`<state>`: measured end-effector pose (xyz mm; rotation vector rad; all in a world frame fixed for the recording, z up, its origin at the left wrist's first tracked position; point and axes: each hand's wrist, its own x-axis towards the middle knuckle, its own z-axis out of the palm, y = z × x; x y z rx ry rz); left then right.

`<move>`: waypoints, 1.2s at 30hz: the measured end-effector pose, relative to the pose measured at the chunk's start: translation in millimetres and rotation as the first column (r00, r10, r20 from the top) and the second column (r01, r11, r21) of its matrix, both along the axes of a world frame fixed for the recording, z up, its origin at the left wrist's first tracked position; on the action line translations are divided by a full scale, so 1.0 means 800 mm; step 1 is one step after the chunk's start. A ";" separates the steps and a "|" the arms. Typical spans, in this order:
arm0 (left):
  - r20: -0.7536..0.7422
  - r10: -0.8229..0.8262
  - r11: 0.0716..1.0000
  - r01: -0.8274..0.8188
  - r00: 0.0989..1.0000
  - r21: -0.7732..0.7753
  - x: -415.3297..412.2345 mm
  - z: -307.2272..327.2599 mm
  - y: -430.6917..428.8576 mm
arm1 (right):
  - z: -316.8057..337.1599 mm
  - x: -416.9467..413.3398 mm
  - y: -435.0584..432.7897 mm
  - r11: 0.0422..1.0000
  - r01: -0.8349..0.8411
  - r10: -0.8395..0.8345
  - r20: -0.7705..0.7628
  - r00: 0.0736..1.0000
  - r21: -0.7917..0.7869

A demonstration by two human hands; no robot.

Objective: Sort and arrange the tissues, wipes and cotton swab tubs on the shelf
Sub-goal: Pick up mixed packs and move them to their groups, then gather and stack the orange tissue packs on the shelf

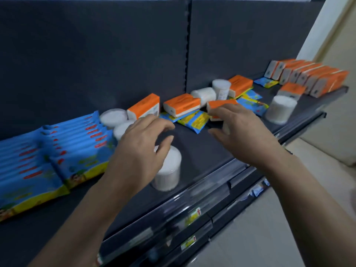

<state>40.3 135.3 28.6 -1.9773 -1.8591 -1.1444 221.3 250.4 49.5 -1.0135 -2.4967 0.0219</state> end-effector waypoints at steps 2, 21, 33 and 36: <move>-0.004 -0.007 1.000 0.007 1.000 -0.003 0.041 -0.001 0.033 | 0.000 0.037 0.031 1.000 0.005 -0.005 0.007 1.000 -0.001; 0.051 0.314 0.942 -0.305 0.948 -0.139 0.133 -0.012 0.184 | -0.005 0.111 0.238 0.983 -0.157 0.162 0.050 0.985 -0.093; 0.084 0.405 0.899 -0.380 0.910 -0.217 0.082 -0.025 0.272 | -0.014 0.047 0.323 0.968 -0.185 0.218 0.203 0.955 -0.172; 0.071 0.497 0.844 -0.464 0.865 -0.269 0.064 -0.031 0.283 | -0.023 0.024 0.344 0.942 -0.211 0.281 0.268 0.922 -0.262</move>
